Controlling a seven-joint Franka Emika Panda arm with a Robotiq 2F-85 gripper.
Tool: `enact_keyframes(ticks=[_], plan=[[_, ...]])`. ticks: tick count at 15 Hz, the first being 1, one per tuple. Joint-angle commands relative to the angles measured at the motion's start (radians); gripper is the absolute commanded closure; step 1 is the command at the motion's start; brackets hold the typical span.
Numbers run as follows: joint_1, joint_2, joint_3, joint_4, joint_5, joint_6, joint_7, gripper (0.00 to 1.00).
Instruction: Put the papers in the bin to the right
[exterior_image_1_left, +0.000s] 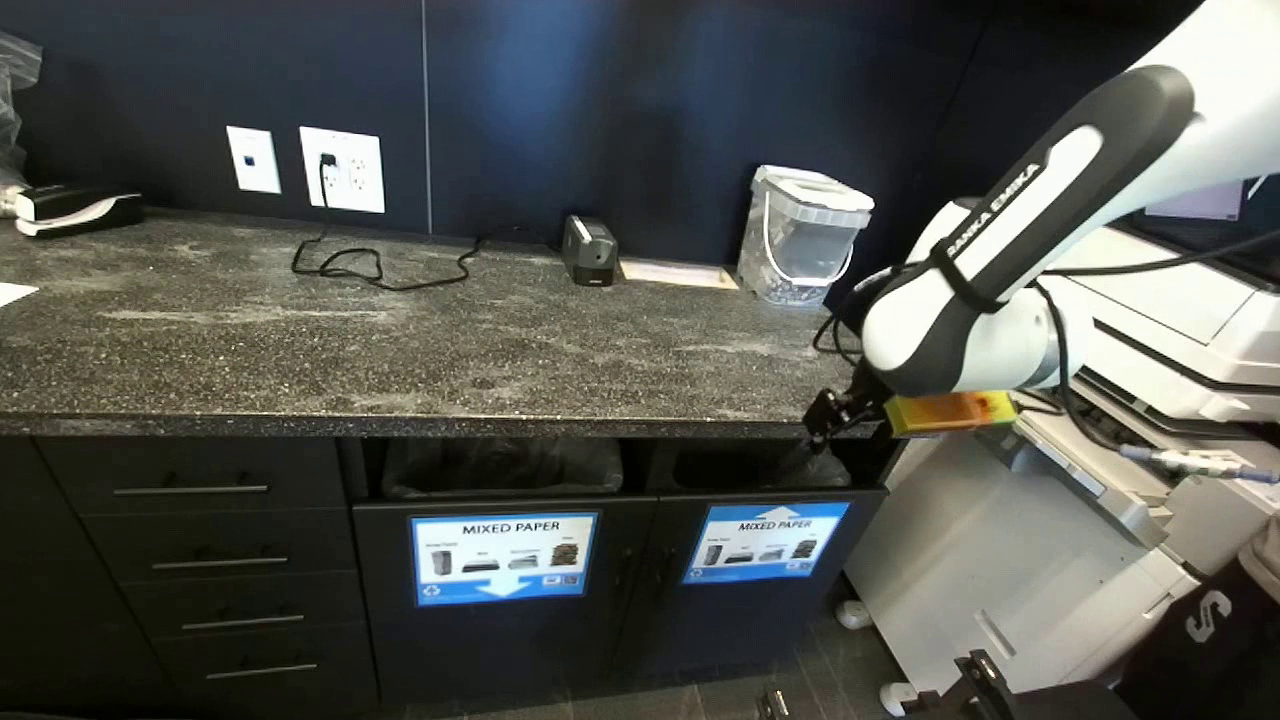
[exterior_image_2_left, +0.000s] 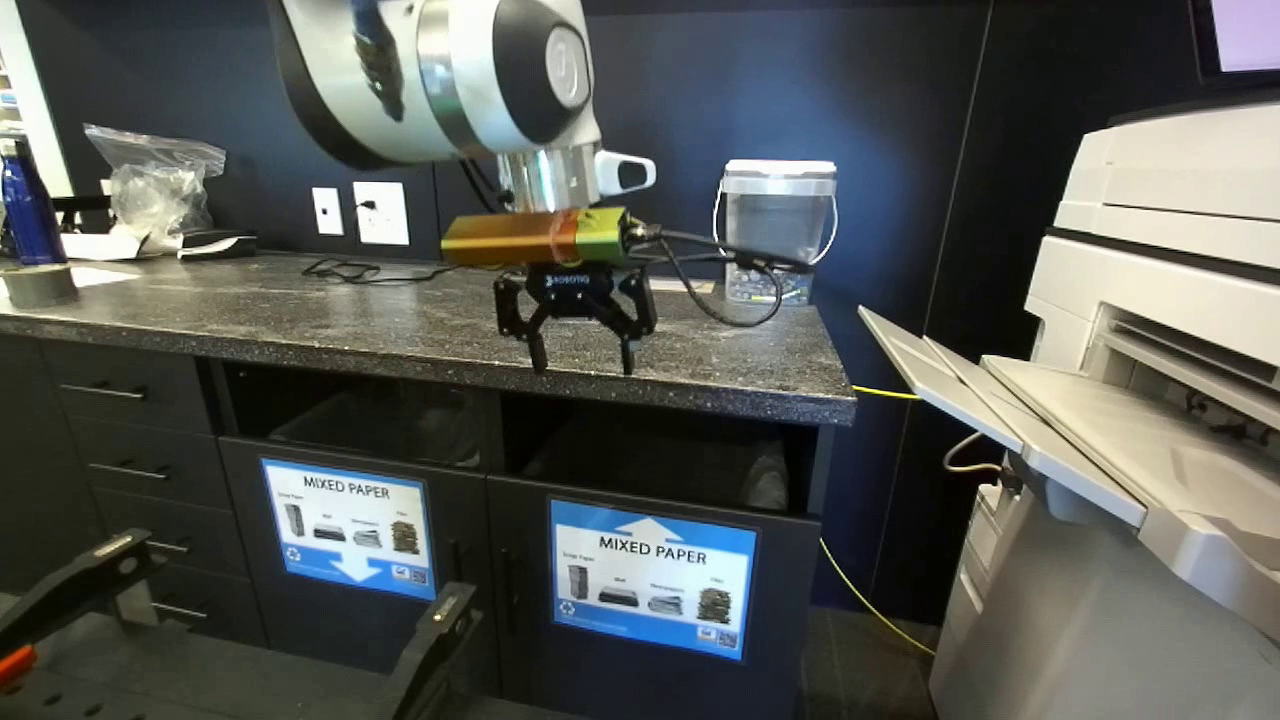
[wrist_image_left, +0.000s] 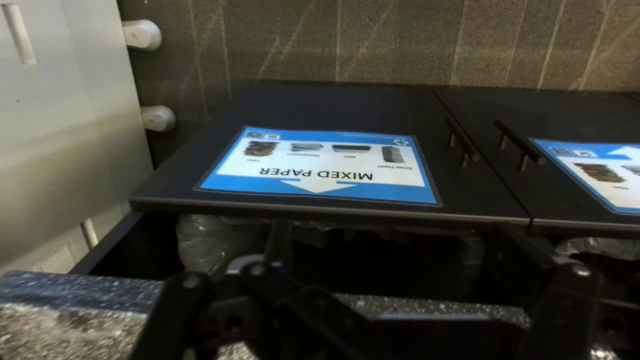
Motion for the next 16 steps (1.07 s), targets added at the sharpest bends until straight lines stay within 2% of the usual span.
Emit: enact_keyframes(ticks=[1, 4, 7, 12, 16], plan=[[0.039, -0.256, -0.065, -0.032, -0.173, -0.270, 0.120, 0.00], [-0.026, -0.441, 0.030, -0.029, -0.209, -0.524, 0.134, 0.00], [-0.036, -0.620, 0.100, -0.038, -0.093, -0.748, 0.114, 0.00], [0.022, -0.886, 0.200, -0.026, 0.146, -1.061, 0.133, 0.00], [0.059, -1.021, 0.269, 0.001, 0.268, -1.197, 0.171, 0.00]])
